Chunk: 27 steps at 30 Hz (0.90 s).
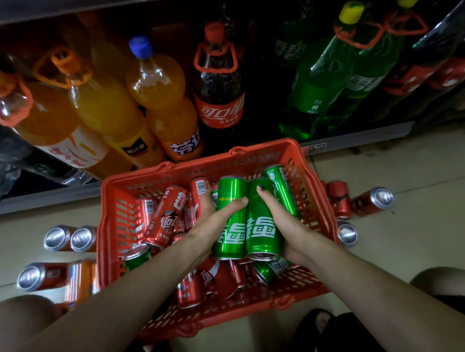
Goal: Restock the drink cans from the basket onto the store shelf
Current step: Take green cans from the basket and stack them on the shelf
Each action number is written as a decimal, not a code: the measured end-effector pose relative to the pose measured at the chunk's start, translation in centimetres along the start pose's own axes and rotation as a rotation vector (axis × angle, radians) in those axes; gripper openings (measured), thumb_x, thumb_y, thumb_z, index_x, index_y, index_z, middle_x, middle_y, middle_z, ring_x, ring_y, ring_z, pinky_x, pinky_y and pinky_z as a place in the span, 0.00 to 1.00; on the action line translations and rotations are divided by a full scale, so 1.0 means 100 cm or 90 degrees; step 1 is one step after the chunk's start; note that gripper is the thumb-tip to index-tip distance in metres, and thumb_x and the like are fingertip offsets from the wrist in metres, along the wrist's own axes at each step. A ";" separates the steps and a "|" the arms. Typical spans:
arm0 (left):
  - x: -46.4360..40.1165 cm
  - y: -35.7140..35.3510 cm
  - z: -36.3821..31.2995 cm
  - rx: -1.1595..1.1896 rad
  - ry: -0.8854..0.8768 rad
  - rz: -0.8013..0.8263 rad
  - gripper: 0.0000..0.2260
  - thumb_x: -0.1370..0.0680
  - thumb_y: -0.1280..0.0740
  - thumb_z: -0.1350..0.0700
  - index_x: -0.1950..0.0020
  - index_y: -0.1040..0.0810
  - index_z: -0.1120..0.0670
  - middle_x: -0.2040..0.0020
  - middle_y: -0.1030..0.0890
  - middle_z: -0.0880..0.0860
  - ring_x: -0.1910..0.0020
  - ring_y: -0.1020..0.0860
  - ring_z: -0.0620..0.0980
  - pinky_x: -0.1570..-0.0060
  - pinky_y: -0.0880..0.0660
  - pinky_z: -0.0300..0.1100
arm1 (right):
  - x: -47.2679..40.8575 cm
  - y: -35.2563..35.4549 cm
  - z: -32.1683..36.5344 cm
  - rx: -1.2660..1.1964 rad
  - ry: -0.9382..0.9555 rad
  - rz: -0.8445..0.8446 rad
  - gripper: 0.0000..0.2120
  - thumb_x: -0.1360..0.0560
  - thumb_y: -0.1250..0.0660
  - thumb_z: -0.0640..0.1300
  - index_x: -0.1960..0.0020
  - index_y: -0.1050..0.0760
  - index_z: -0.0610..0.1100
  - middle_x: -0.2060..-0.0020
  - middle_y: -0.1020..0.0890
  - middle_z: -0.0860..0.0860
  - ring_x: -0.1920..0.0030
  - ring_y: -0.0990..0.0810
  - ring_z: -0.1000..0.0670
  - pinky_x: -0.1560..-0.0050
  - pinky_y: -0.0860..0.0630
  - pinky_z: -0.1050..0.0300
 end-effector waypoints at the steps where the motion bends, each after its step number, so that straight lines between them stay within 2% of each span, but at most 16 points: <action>1: 0.000 0.000 -0.001 0.007 -0.001 0.005 0.53 0.38 0.20 0.38 0.20 0.45 0.41 0.34 0.21 0.54 0.42 0.15 0.55 0.42 0.18 0.60 | 0.003 -0.001 0.000 -0.005 0.010 0.001 0.35 0.30 0.30 0.71 0.30 0.25 0.52 0.41 0.14 0.45 0.41 0.14 0.43 0.34 0.22 0.39; 4: 0.005 0.001 -0.005 0.019 0.002 0.022 0.52 0.40 0.20 0.41 0.21 0.44 0.42 0.35 0.20 0.56 0.42 0.15 0.58 0.41 0.19 0.63 | 0.006 -0.004 0.004 -0.001 0.074 -0.012 0.40 0.34 0.24 0.68 0.27 0.30 0.56 0.41 0.14 0.47 0.42 0.14 0.45 0.36 0.21 0.38; 7: 0.008 0.004 -0.017 0.032 -0.026 0.036 0.45 0.35 0.21 0.47 0.23 0.42 0.44 0.36 0.20 0.57 0.44 0.15 0.58 0.41 0.19 0.63 | 0.019 -0.010 0.019 0.009 0.134 -0.023 0.36 0.34 0.26 0.63 0.28 0.30 0.59 0.43 0.14 0.51 0.44 0.13 0.48 0.39 0.19 0.42; 9: 0.013 0.005 -0.032 0.031 -0.057 0.047 0.47 0.37 0.20 0.46 0.23 0.42 0.42 0.35 0.20 0.57 0.44 0.14 0.56 0.43 0.18 0.61 | 0.030 -0.014 0.032 0.033 0.176 -0.029 0.38 0.35 0.25 0.63 0.27 0.31 0.59 0.43 0.14 0.52 0.44 0.14 0.49 0.40 0.18 0.43; 12: 0.032 0.002 -0.065 0.033 -0.107 0.057 0.46 0.38 0.21 0.47 0.24 0.39 0.42 0.35 0.20 0.57 0.44 0.14 0.57 0.46 0.17 0.60 | 0.055 -0.022 0.056 0.059 0.246 -0.031 0.40 0.33 0.22 0.63 0.25 0.35 0.62 0.38 0.16 0.53 0.39 0.16 0.49 0.36 0.21 0.39; 14: 0.054 -0.003 -0.094 0.021 -0.137 0.071 0.46 0.38 0.20 0.49 0.23 0.39 0.41 0.36 0.19 0.57 0.43 0.15 0.59 0.43 0.18 0.63 | 0.086 -0.029 0.077 0.051 0.290 -0.032 0.44 0.34 0.22 0.62 0.22 0.39 0.64 0.37 0.17 0.53 0.38 0.16 0.48 0.35 0.22 0.38; 16: 0.084 -0.010 -0.132 0.000 -0.158 0.088 0.49 0.38 0.20 0.49 0.21 0.41 0.40 0.37 0.17 0.57 0.41 0.15 0.60 0.39 0.20 0.66 | 0.128 -0.039 0.103 0.037 0.335 -0.023 0.47 0.35 0.23 0.61 0.22 0.44 0.71 0.35 0.18 0.55 0.36 0.17 0.50 0.35 0.21 0.40; 19: 0.142 -0.024 -0.206 -0.032 -0.209 0.111 0.52 0.38 0.20 0.50 0.20 0.43 0.40 0.34 0.20 0.58 0.39 0.17 0.60 0.37 0.22 0.66 | 0.208 -0.060 0.152 0.023 0.403 -0.017 0.42 0.34 0.24 0.59 0.28 0.43 0.80 0.35 0.18 0.58 0.36 0.18 0.51 0.36 0.21 0.43; 24: 0.262 -0.053 -0.350 -0.058 -0.297 0.149 0.54 0.39 0.20 0.50 0.19 0.47 0.37 0.34 0.19 0.53 0.39 0.16 0.51 0.42 0.18 0.49 | 0.356 -0.101 0.247 0.006 0.485 -0.011 0.47 0.34 0.22 0.57 0.25 0.46 0.78 0.33 0.19 0.57 0.34 0.18 0.49 0.35 0.22 0.41; 27: 0.341 -0.076 -0.440 -0.060 -0.348 0.162 0.54 0.38 0.21 0.51 0.19 0.46 0.37 0.31 0.20 0.52 0.37 0.17 0.51 0.37 0.20 0.50 | 0.452 -0.125 0.308 0.001 0.550 -0.025 0.48 0.34 0.23 0.55 0.24 0.47 0.76 0.33 0.19 0.57 0.34 0.18 0.50 0.34 0.21 0.43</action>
Point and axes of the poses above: each hand's wrist, its own x-axis away from the middle knuckle, its own y-axis out of the back of the hand, z = x × y, the point moved 4 cm from there along -x, towards the middle knuckle
